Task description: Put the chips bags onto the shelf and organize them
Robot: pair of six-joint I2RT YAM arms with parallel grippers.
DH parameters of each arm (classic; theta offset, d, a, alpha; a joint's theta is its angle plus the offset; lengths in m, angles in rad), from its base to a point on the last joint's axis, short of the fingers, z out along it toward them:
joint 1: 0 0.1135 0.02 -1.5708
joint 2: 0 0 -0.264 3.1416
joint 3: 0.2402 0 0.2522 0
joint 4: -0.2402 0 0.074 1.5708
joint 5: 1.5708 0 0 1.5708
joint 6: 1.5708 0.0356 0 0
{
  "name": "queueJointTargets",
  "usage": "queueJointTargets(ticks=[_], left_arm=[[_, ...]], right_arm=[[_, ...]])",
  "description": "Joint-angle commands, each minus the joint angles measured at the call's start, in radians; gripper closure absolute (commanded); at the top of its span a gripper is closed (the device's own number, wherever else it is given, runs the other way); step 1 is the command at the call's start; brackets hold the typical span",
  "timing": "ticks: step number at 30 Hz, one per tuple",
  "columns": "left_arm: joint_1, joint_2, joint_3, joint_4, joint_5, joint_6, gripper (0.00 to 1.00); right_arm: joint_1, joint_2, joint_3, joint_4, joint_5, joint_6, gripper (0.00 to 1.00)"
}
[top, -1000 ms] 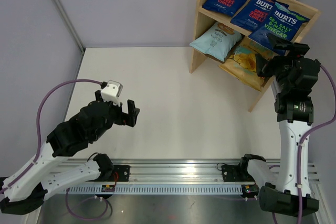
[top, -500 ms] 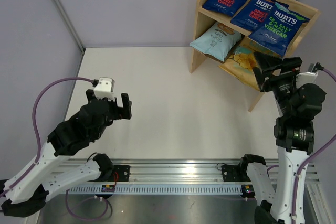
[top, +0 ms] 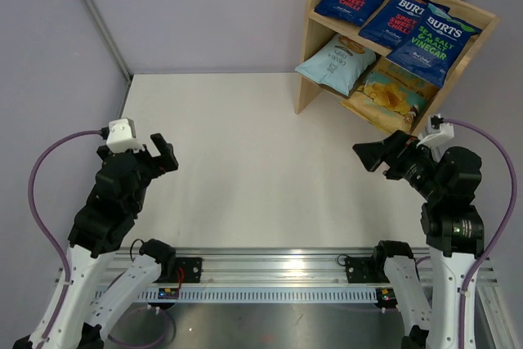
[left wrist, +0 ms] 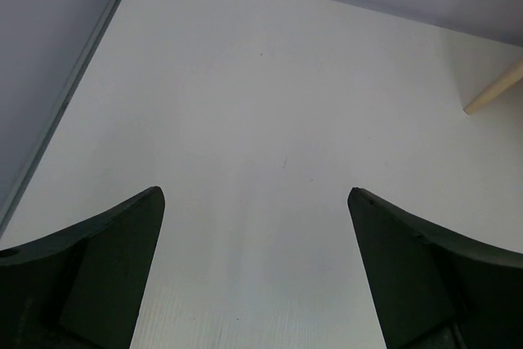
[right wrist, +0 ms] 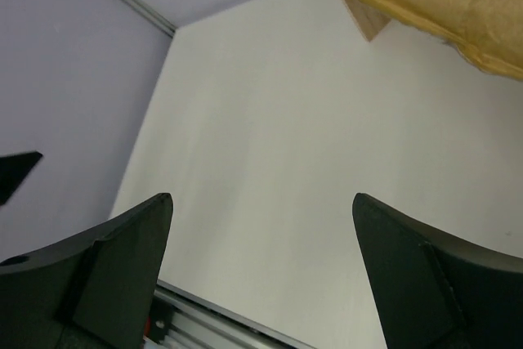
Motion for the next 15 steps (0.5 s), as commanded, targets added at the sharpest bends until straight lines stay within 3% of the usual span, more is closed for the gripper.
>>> queueJointTargets(ticks=[1,3,5,10,15], left_arm=[[0.009,-0.03,-0.037,0.089,0.053,0.074,0.01],[0.009,-0.048,-0.043,0.089,0.104,0.088,0.01],[0.009,-0.059,-0.053,0.081,0.142,0.102,0.01],[0.009,-0.085,-0.074,0.058,0.132,0.119,0.01],[0.009,-0.163,-0.184,0.115,0.093,0.12,0.01]], right_arm=[[0.095,-0.054,-0.008,-0.113,0.132,-0.24,0.01],[0.156,-0.069,-0.003,-0.146,0.292,-0.274,0.01],[0.174,-0.1,-0.005,-0.143,0.351,-0.269,0.01],[0.176,-0.151,-0.087,-0.066,0.304,-0.3,0.01],[0.176,-0.203,-0.179,-0.003,0.353,-0.248,0.01]])
